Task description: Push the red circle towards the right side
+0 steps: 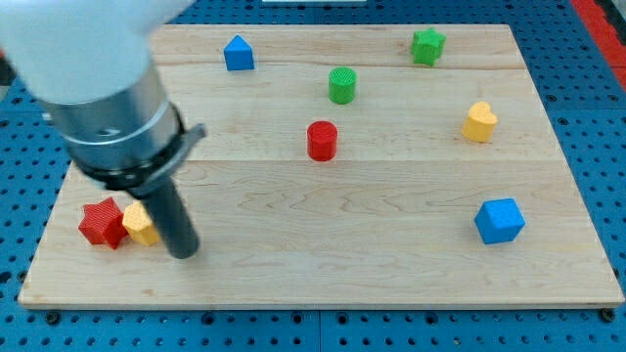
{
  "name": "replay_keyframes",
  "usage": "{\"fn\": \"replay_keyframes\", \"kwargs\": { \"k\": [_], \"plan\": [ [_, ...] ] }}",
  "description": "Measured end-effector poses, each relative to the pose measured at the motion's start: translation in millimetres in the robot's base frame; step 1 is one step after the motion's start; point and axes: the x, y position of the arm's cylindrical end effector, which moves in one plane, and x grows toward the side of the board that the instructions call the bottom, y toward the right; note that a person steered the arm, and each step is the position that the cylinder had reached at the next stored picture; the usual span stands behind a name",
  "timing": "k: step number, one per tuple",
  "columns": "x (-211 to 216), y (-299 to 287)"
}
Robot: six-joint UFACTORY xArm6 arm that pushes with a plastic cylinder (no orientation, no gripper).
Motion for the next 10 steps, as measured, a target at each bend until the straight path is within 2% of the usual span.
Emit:
{"fn": "replay_keyframes", "kwargs": {
  "k": [1, 3, 4, 5, 6, 7, 8, 10],
  "plan": [
    [-11, 34],
    [-86, 107],
    [-118, 104],
    [-131, 90],
    [-131, 163],
    [-138, 179],
    [-147, 129],
    [-160, 218]
  ]
}}
